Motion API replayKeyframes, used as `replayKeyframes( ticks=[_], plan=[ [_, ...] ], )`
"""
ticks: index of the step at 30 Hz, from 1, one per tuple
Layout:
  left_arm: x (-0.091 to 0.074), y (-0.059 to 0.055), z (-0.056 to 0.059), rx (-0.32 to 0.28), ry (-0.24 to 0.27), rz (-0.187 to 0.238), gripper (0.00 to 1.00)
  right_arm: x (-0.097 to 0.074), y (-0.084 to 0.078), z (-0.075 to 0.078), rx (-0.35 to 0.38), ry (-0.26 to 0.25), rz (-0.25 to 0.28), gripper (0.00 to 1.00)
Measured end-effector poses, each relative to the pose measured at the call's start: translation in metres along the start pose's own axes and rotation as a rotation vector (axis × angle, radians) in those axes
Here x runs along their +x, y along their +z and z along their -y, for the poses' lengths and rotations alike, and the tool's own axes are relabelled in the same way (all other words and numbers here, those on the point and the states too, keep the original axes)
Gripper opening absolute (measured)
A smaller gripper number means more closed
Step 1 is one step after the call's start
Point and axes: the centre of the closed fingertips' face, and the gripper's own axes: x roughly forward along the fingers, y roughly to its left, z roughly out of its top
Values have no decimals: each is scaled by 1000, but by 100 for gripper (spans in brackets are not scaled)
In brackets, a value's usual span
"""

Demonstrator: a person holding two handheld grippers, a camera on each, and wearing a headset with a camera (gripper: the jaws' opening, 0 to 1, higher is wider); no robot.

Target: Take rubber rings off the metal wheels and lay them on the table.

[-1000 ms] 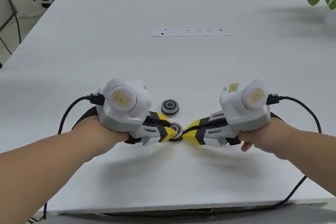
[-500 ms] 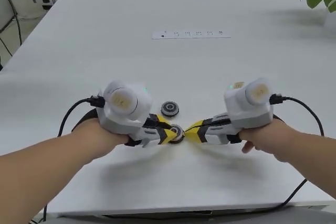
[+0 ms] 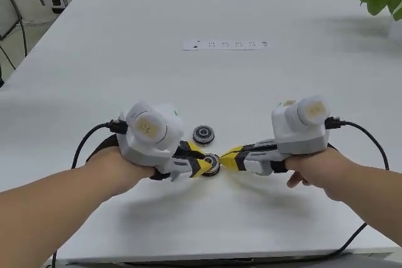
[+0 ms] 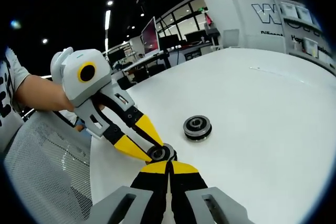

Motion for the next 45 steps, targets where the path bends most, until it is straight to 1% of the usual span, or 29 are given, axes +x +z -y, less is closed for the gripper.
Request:
replayKeyframes(
  ticks=[2,9,15,23,30,32,33,34,35,36,37,40,45],
  plan=[
    [0,0,0,0,1,-1,6,0,0,0,-14,-6,-7,0],
    [0,0,0,2,3,-2,6,-1,1,-3,0,2,-5,0],
    [0,0,0,3,4,-1,6,0,2,-5,-6,8,-5,0],
    [0,0,0,4,5,-1,6,3,4,-11,-28,22,-5,0],
    [0,0,0,4,5,-1,6,4,5,-11,-39,25,-2,0],
    [0,0,0,4,5,0,6,5,6,-13,-40,31,5,0],
    [0,0,0,4,6,0,6,6,11,-22,-35,79,26,0],
    [0,0,0,4,7,0,6,6,11,-24,-38,75,25,0],
    [0,0,0,4,7,0,6,6,11,-21,-92,47,10,0],
    [0,0,0,3,6,2,6,7,12,-24,-73,51,12,0],
    [0,0,0,3,6,2,6,6,11,-23,-72,51,11,0],
    [0,0,0,2,7,2,6,6,8,-19,-75,44,12,0],
    [0,0,0,6,6,0,7,4,9,-15,-97,26,13,0]
  ],
)
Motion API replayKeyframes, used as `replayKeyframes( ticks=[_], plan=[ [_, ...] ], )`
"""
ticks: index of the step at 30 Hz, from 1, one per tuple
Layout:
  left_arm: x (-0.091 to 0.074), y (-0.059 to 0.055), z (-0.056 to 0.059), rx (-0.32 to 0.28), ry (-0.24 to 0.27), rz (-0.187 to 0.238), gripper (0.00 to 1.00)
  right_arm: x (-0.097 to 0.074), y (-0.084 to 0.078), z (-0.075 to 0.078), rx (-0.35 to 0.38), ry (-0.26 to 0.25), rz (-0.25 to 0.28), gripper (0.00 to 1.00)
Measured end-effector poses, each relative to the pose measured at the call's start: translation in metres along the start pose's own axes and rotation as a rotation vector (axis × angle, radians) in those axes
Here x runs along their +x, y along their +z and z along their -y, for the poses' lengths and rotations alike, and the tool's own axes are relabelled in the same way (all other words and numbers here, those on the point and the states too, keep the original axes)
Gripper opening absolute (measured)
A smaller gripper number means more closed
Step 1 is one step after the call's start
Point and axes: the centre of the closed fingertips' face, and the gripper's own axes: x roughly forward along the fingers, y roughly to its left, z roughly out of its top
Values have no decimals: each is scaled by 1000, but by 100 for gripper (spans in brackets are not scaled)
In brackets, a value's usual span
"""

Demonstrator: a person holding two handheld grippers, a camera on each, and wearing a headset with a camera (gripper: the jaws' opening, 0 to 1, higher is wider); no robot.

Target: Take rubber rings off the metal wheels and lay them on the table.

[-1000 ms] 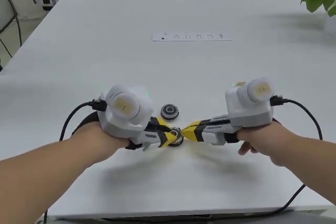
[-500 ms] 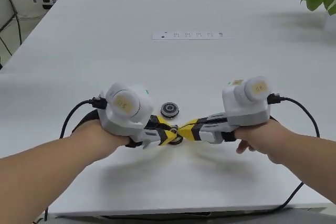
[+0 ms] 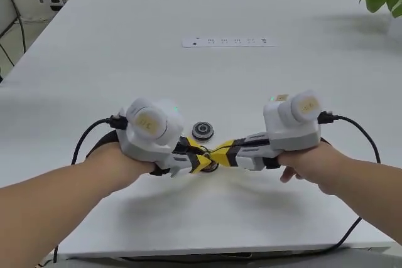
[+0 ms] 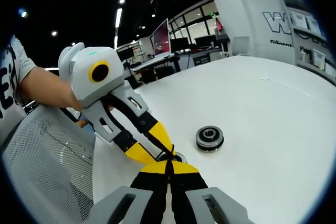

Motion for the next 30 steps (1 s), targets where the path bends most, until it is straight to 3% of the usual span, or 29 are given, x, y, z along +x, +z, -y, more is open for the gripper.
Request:
replayKeyframes(
  ticks=[12,26,30],
  plan=[
    [-1,1,1,46,-8,-10,8,0,0,2,-2,-6,2,0],
    [-12,14,5,-2,-33,46,27,-3,7,0,30,-7,33,0],
    [-17,19,7,9,-36,60,30,-4,9,0,37,-5,42,0]
  ],
)
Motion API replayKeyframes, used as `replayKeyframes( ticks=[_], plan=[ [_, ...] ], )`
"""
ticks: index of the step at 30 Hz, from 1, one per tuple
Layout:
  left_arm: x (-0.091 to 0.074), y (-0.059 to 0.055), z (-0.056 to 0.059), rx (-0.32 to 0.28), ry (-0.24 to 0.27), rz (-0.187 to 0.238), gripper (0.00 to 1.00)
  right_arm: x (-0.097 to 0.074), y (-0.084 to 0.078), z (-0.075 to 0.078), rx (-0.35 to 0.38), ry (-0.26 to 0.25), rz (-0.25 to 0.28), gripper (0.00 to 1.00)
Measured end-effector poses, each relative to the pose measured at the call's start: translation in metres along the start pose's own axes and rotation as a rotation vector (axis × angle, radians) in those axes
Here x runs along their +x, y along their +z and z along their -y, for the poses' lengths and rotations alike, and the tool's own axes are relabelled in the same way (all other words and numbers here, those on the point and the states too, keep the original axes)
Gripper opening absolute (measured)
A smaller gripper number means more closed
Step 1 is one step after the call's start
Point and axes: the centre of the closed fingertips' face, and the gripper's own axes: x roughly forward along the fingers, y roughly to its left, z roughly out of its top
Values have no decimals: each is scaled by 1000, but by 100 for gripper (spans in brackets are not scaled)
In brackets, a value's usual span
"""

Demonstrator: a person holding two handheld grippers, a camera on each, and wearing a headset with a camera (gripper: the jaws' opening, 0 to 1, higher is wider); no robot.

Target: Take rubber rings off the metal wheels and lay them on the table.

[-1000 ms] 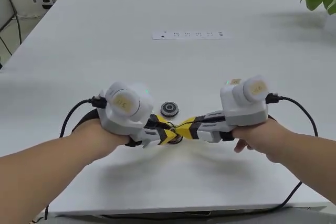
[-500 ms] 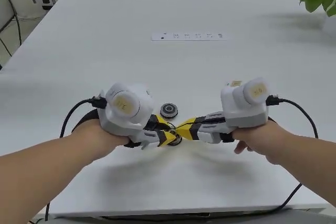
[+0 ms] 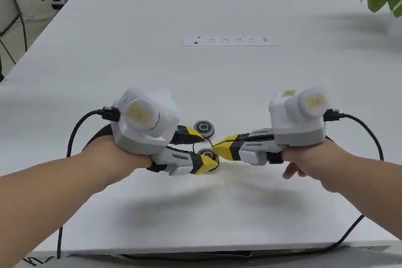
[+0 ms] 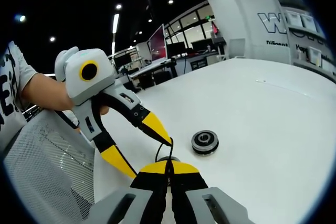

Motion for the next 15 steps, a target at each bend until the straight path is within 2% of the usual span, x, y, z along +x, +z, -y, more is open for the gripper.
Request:
replayKeyframes(
  ticks=[6,15],
  plan=[
    [-10,6,1,14,5,27,38,-2,3,-2,3,5,10,0],
    [-24,16,0,-4,19,69,50,-1,7,-1,8,15,25,0]
  ],
)
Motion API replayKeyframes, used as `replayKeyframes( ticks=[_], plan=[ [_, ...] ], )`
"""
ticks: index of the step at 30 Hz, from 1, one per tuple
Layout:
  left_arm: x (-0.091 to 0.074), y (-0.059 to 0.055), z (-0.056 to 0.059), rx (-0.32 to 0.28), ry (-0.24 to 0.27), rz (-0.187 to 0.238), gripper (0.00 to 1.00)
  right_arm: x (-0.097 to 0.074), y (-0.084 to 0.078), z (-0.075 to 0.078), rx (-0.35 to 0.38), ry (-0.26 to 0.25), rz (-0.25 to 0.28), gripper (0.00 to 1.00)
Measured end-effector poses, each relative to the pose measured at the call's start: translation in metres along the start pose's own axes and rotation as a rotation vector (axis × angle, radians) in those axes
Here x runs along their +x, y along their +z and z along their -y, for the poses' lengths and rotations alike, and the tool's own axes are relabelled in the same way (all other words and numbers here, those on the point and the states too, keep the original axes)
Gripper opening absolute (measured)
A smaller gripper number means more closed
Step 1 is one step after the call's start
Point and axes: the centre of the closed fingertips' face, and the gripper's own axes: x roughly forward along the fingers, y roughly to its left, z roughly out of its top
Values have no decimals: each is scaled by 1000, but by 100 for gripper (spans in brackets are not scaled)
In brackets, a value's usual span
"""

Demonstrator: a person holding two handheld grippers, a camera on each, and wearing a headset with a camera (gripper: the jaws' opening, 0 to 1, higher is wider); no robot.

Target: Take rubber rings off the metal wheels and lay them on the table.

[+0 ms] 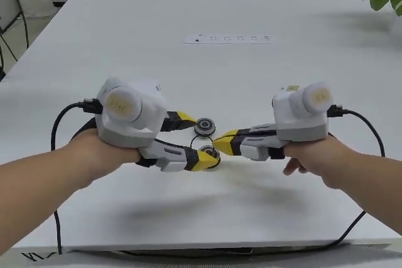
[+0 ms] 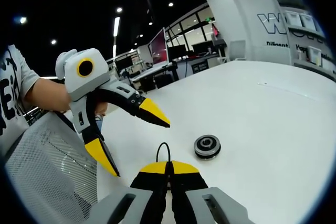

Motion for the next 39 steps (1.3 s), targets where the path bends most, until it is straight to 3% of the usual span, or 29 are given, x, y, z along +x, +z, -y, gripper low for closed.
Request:
replayKeyframes(
  ticks=[14,29,39],
  plan=[
    [-19,12,-3,-28,32,53,74,1,8,-8,8,15,25,0],
    [-43,11,-8,-43,79,86,95,9,17,-17,17,40,43,0],
    [-61,0,-10,-71,102,93,99,17,20,-21,20,57,43,0]
  ],
)
